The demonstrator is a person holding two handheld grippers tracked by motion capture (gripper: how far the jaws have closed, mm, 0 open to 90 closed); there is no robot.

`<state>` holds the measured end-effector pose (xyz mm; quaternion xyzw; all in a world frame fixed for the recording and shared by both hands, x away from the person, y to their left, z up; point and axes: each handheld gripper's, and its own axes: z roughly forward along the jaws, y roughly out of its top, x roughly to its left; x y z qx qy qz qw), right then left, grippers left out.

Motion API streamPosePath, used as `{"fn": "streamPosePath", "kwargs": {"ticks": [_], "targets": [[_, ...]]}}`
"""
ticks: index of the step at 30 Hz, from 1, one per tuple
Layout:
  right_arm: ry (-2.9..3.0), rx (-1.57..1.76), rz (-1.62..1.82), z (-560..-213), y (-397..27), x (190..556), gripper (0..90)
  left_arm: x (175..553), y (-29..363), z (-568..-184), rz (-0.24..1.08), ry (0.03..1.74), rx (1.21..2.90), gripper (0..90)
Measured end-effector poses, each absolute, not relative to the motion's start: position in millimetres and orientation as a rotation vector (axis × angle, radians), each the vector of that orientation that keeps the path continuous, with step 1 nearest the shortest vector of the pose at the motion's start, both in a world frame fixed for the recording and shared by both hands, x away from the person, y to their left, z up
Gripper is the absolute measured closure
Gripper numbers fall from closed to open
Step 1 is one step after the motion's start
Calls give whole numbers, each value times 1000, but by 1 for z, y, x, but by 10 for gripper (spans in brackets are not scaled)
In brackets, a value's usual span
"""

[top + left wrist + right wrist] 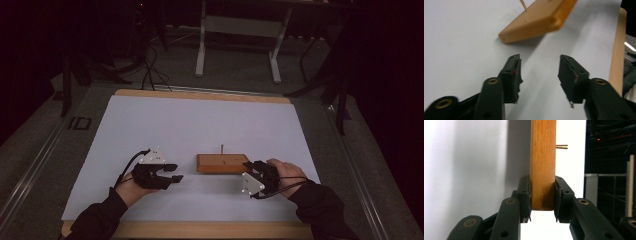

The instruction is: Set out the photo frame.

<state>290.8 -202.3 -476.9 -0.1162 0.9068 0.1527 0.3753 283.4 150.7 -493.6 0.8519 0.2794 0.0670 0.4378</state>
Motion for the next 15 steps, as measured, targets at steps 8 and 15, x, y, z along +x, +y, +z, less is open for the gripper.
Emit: {"fn": "streamPosePath", "kwargs": {"ticks": [8, 15], "targets": [[2410, -269, 414, -463, -201, 306, 702, 276, 150, -501, 163, 696, 2105, 475], [2512, -243, 439, -448, -200, 327, 701, 276, 148, -505, 157, 692, 2103, 474]]}}
